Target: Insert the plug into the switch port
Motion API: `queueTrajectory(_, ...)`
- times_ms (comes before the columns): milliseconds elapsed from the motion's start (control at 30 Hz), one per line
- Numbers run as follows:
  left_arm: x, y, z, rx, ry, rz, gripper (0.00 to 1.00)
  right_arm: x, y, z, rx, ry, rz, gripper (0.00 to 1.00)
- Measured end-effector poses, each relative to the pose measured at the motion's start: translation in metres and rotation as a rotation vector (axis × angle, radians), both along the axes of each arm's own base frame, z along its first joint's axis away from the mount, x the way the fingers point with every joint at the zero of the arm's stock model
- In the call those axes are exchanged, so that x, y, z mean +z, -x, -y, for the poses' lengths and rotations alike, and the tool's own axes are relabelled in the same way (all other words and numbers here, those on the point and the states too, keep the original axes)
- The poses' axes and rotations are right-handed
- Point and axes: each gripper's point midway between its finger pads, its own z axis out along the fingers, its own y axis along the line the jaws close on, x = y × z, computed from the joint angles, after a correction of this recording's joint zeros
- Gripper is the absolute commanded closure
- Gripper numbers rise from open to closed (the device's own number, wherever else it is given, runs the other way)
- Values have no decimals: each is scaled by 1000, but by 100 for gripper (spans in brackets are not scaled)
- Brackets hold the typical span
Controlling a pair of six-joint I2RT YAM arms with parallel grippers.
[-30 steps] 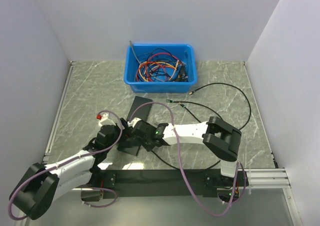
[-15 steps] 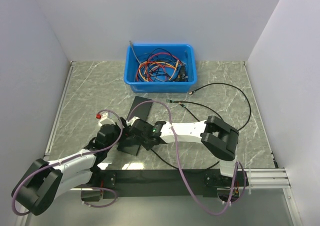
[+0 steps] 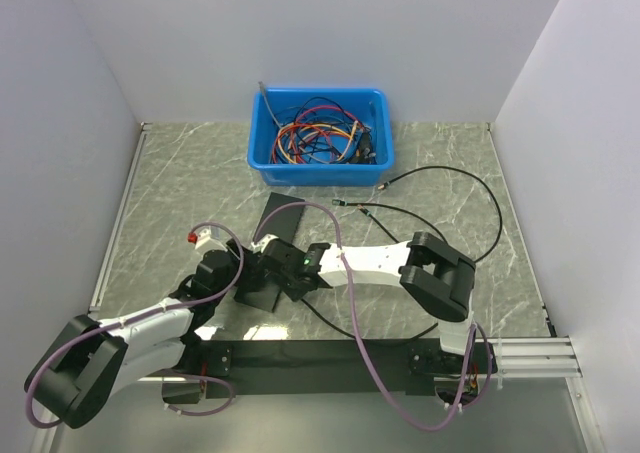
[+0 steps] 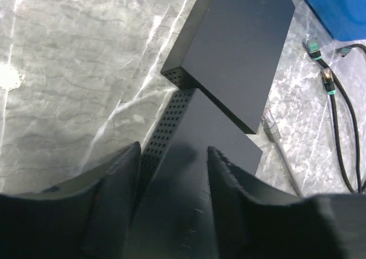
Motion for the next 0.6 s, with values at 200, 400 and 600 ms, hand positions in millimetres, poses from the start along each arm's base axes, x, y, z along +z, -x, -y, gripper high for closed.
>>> queueTrajectory(200,-5,0,-3,17,-12,-15,53,0,0,1,0,0,0,100)
queueTrajectory(400,-5,-4,-2,30,2,-7,51,0,1,1,3,1,-2,100)
queueTrajectory(600,-5,-6,-1,32,2,-3,51,1,4,-1,16,-5,-14,100)
